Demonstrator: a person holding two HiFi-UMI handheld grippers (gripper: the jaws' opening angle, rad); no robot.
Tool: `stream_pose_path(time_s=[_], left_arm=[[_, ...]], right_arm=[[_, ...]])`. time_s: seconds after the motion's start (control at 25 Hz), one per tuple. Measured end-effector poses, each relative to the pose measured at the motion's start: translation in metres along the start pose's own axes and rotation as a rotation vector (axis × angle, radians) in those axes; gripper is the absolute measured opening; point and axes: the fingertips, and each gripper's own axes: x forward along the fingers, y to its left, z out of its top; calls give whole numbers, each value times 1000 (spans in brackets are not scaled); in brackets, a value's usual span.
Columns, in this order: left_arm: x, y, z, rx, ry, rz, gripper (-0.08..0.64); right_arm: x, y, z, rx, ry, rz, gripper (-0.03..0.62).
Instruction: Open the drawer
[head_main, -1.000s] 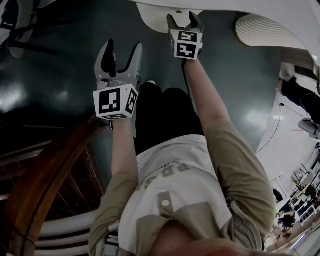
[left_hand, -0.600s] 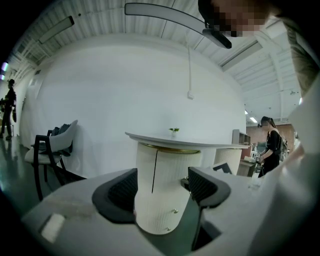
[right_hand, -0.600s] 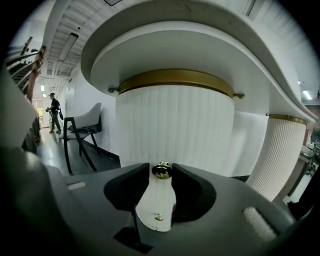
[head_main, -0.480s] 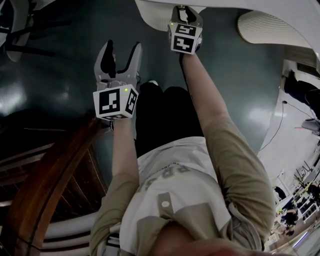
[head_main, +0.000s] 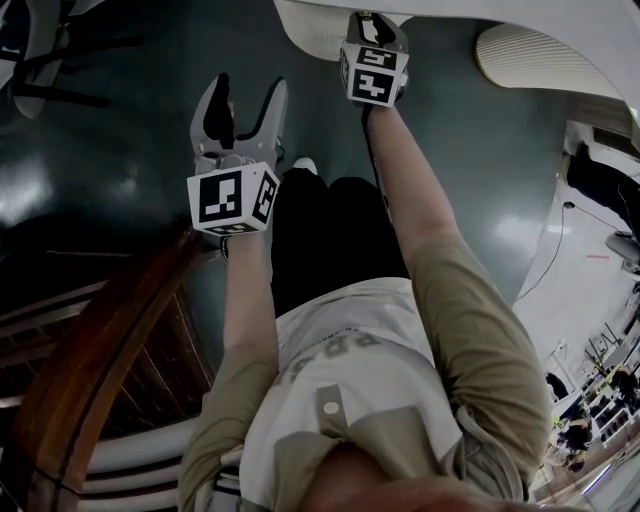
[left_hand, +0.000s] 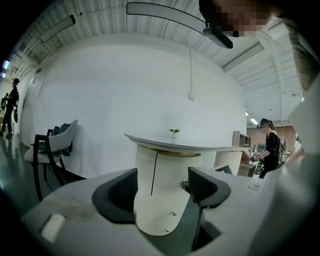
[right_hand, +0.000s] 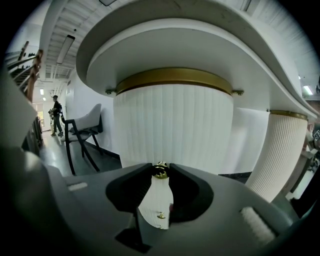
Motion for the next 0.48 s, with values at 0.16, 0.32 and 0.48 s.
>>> stream_pose_path(time_s=[0.16,0.32,0.48], left_arm=[[2,-3,5,-2,-3,-2,321],[6,-5,8,1,-11,-7,321],[8,-7,12,1,-24,-17,321]], right_arm=[[0,0,1,7,-5,12,110],[-5,2,-1,3,-9,19,110],[-14,5,-9,1,-10,23,110]])
